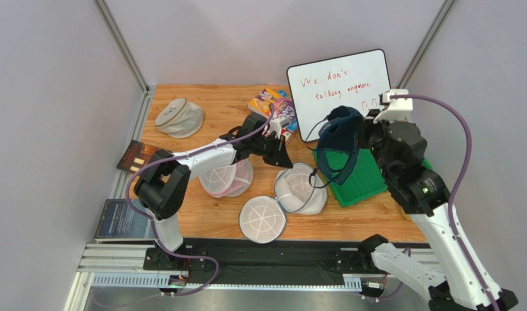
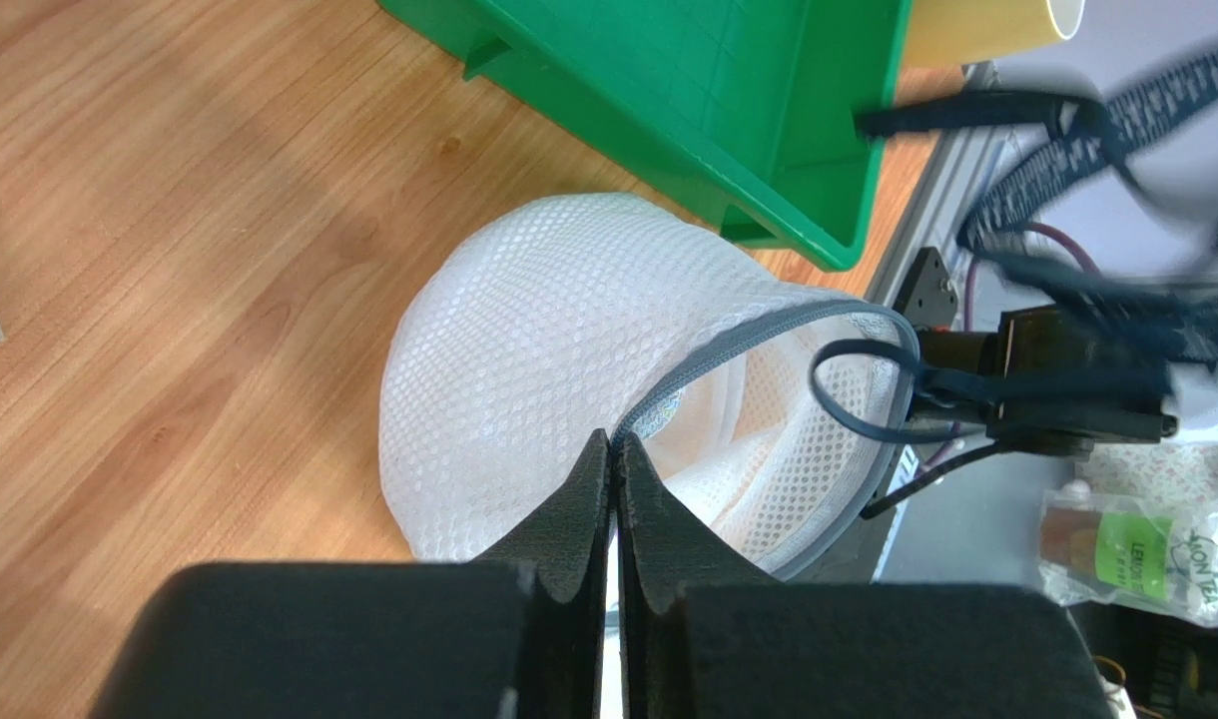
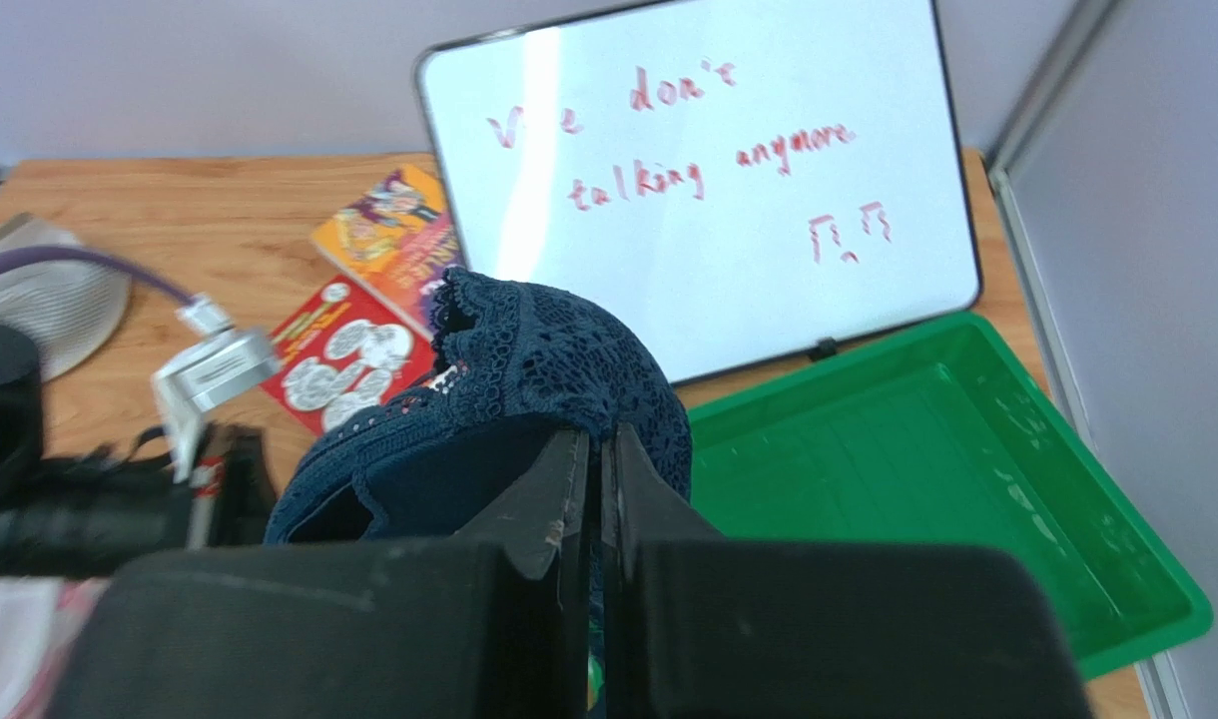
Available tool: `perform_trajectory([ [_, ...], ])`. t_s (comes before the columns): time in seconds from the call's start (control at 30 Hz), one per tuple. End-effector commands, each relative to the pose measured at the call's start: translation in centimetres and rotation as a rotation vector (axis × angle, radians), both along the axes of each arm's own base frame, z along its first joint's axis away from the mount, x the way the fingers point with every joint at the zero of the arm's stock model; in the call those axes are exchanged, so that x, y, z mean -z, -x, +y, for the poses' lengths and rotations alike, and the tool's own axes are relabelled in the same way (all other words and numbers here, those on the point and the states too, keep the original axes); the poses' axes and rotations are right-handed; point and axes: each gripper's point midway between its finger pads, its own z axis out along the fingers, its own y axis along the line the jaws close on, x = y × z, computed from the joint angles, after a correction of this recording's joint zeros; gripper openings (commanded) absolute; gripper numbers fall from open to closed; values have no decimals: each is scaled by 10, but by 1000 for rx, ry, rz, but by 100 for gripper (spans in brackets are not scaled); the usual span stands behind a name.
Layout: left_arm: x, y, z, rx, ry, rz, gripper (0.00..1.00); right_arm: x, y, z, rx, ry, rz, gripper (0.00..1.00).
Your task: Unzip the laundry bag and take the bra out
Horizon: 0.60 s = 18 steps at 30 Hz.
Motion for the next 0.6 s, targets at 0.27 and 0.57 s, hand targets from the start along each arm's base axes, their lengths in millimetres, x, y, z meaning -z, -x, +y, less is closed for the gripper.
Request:
perform_trajectory([
  [0.27,-15,0,6,7,7,-74,0,37,-33,-94,207,-257,134,0],
  [0.57,-18,-1,8,9,4,-85,0,97,-42,-137,365,-319,258,0],
])
